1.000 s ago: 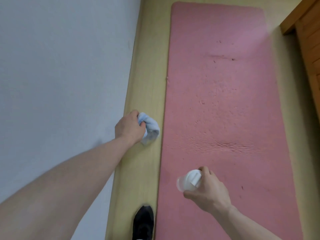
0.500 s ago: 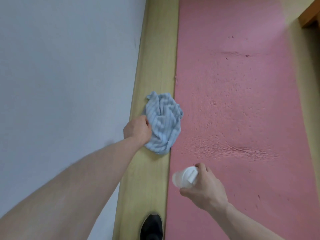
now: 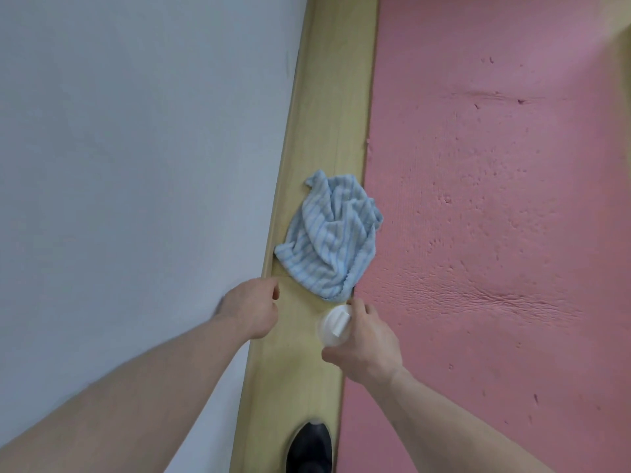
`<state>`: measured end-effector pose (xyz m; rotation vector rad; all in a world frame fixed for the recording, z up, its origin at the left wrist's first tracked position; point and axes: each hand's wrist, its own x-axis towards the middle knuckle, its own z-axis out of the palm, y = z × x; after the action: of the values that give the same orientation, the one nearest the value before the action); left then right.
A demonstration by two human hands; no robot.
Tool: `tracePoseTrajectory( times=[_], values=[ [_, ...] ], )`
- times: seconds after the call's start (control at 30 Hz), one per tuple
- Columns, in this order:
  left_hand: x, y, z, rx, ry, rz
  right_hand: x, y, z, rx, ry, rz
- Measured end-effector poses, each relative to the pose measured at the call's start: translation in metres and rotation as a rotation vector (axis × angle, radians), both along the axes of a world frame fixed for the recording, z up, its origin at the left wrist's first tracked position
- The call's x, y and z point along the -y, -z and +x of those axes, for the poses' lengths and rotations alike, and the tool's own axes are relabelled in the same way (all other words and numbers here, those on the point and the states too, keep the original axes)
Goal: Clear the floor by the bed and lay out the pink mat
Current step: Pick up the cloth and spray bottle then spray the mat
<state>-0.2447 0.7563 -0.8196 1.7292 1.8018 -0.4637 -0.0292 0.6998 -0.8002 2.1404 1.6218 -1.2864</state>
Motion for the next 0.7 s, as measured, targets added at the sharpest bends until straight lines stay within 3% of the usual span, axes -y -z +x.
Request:
tracePoseTrajectory(
  times=[0.33, 0.7],
  values=[
    [-0.011, 0.014, 0.002, -0.024, 0.036, -0.011, 0.022, 0.042, -0.027, 0.033, -0.154, -0.048],
    [-0.007, 0.018, 0.012, -0.039, 0.077, -0.027, 0.051, 0.063, -0.030, -0.086, -0.066, 0.068]
  ],
)
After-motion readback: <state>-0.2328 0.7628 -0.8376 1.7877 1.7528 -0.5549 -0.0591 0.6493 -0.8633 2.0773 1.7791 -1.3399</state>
